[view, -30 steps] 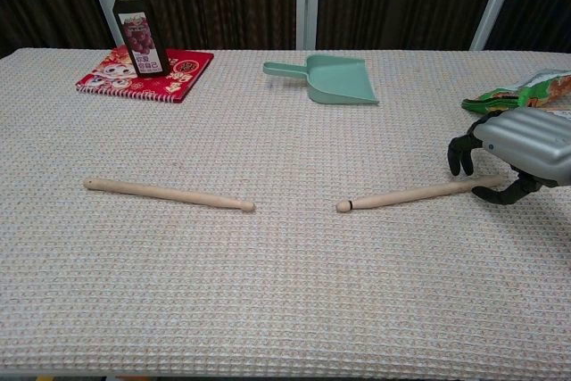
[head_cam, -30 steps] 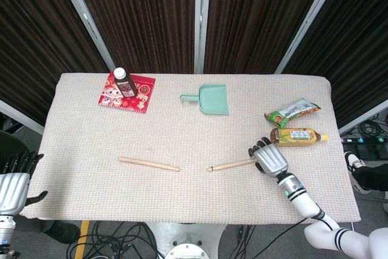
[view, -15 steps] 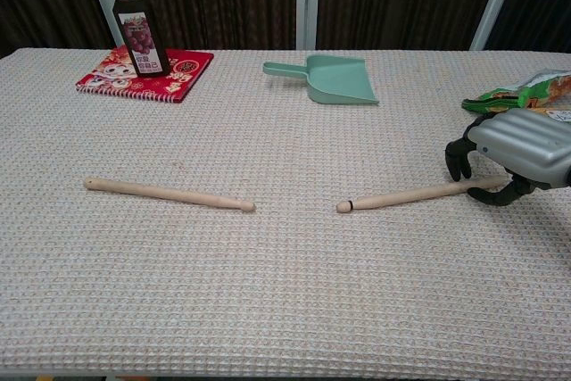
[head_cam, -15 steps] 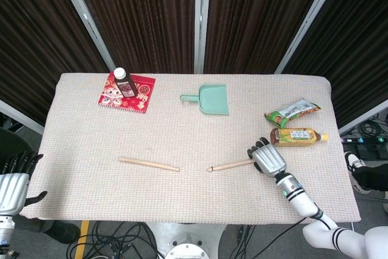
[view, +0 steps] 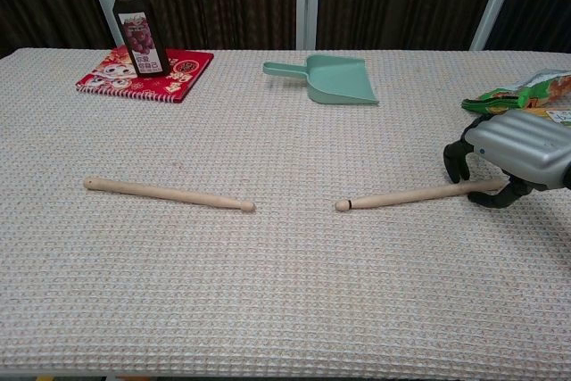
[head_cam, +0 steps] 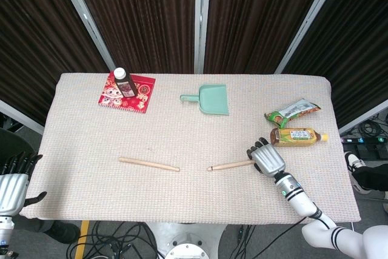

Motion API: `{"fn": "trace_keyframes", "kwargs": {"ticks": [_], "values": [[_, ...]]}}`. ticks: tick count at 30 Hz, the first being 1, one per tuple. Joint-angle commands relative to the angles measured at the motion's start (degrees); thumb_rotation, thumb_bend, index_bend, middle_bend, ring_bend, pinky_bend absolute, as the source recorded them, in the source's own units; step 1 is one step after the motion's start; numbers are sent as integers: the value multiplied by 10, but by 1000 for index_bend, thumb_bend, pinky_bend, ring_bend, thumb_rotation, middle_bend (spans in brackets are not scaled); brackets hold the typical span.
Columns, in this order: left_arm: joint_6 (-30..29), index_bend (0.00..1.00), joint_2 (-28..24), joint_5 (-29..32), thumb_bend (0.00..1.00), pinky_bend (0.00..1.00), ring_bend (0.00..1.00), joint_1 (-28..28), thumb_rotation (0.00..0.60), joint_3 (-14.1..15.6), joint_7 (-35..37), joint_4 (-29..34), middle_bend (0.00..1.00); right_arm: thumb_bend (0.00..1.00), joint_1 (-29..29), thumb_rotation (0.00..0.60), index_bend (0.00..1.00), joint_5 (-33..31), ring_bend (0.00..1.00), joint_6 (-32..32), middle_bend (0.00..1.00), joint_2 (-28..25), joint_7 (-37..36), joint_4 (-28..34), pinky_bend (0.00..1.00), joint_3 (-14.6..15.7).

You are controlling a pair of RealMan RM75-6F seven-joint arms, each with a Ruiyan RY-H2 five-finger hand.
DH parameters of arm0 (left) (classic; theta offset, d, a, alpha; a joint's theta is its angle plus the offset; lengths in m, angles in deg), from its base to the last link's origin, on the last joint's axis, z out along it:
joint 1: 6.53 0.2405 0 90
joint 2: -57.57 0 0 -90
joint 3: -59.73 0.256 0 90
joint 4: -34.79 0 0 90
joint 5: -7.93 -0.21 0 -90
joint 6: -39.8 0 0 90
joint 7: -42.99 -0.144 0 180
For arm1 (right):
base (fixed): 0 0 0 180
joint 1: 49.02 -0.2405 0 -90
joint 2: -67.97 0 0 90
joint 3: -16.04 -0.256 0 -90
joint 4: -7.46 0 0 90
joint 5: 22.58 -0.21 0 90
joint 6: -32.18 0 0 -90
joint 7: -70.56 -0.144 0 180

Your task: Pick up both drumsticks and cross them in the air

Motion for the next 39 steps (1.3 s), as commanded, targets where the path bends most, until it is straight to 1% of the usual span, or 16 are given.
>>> {"fn": "trace_keyframes", "kwargs": {"ticks": [1, 5, 10, 14, 16, 20, 25, 26, 27, 29, 32, 35, 37, 39], "values": [[0, 157, 0, 0, 37, 99, 45, 0, 600, 0, 1, -1, 102, 219, -1, 600, 496, 0, 304, -1, 480, 0, 0, 0, 210, 0], [-1, 157, 0, 0, 37, 99, 44, 0, 600, -1, 3, -2, 102, 228, -1, 600, 496, -2, 310, 0, 491, 2, 3, -2, 213, 1], [0, 157, 1, -1, 37, 99, 45, 0, 600, -1, 4, -4, 102, 369, -3, 600, 495, -1, 339, 1, 518, 3, 2, -3, 228, 1], [2, 157, -2, -3, 37, 99, 44, -3, 600, -1, 3, -4, 102, 432, -1, 600, 514, 1, 371, 10, 551, -1, 3, 0, 247, 1], [5, 157, -4, -6, 37, 99, 44, -6, 600, -2, 3, -3, 102, 476, 0, 600, 540, 2, 394, 16, 572, -6, 3, 6, 265, 1], [18, 157, -12, -19, 37, 100, 45, -24, 600, -6, 0, 1, 102, 545, 3, 600, 587, 1, 424, 28, 602, -33, -12, 41, 292, -4], [52, 182, -25, -39, 37, 104, 45, -64, 600, -18, 9, 8, 103, 592, 9, 600, 602, 0, 436, 59, 612, -88, -21, 107, 300, -19], [66, 190, -26, -41, 37, 130, 53, -78, 600, -24, 12, 10, 109, 595, 11, 600, 604, 0, 437, 69, 613, -105, -22, 128, 300, -24], [76, 197, -26, -39, 36, 188, 78, -88, 600, -29, 11, 11, 122, 595, 13, 600, 605, 0, 437, 77, 614, -118, -22, 144, 300, -29], [107, 223, -20, -38, 37, 383, 197, -115, 600, -39, 16, 10, 174, 595, 16, 600, 607, 0, 438, 95, 614, -148, -19, 181, 300, -38], [161, 299, -3, -27, 49, 557, 365, -159, 600, -53, 22, -1, 248, 595, 21, 600, 607, -1, 437, 112, 614, -188, -7, 226, 300, -49], [213, 347, 25, -5, 76, 665, 492, -200, 600, -68, 15, -16, 320, 595, 26, 600, 607, -8, 437, 120, 614, -223, 4, 262, 300, -58], [237, 363, 45, 7, 91, 695, 556, -221, 600, -74, 2, -26, 363, 595, 28, 600, 607, -14, 437, 123, 614, -240, 8, 278, 300, -63], [262, 372, 69, 21, 96, 721, 603, -243, 600, -78, -26, -33, 389, 595, 32, 600, 607, -20, 437, 126, 614, -253, 10, 290, 300, -67]]}}
